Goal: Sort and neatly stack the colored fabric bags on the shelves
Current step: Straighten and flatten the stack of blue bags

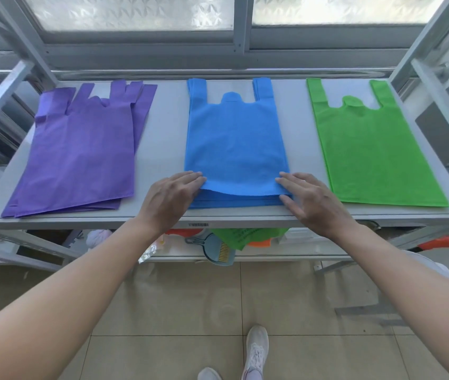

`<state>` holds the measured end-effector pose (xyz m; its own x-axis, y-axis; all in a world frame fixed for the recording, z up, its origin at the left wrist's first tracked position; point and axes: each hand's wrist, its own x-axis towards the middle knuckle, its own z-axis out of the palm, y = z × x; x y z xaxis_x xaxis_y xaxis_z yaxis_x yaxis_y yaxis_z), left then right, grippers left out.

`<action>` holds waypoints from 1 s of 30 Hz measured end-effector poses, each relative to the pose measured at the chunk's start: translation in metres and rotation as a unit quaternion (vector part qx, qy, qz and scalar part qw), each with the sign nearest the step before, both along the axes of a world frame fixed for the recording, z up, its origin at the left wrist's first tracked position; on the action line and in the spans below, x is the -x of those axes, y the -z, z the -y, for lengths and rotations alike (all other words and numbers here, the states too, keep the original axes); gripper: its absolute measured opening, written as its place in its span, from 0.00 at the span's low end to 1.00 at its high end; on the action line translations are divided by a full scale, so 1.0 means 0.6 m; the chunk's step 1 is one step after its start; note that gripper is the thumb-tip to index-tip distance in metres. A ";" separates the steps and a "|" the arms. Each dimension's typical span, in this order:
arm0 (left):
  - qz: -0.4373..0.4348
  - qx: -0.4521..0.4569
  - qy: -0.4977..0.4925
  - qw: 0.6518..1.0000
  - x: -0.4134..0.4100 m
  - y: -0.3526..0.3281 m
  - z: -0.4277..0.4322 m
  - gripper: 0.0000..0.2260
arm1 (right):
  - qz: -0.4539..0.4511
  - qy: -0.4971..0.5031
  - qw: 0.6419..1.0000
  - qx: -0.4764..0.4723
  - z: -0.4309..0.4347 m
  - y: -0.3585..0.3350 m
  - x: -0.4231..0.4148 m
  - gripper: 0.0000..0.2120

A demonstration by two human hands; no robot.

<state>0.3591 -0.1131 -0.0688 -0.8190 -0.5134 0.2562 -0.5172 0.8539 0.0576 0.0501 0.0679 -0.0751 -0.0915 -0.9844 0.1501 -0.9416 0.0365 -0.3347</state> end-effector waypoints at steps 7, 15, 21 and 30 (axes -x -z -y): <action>-0.022 -0.036 -0.066 0.997 0.012 -0.007 0.004 0.13 | 0.143 0.128 0.980 0.048 0.015 -0.010 0.008 0.19; -0.004 -0.025 -0.034 0.999 0.001 0.007 0.004 0.11 | 0.486 0.250 0.837 -0.034 0.024 -0.021 -0.002 0.12; 0.017 0.003 -0.013 1.000 -0.006 0.025 -0.002 0.18 | 0.596 0.319 0.735 -0.053 0.034 -0.027 -0.007 0.21; -0.009 0.017 -0.017 1.000 -0.004 0.022 -0.008 0.16 | 0.612 0.343 0.707 -0.086 0.048 -0.025 -0.003 0.13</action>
<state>0.3617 -0.1084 -0.0818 -0.7969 -0.5313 0.2875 -0.5446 0.8378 0.0387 0.0519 0.0392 -0.0602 -0.5145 -0.6388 -0.5720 0.3093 0.4839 -0.8186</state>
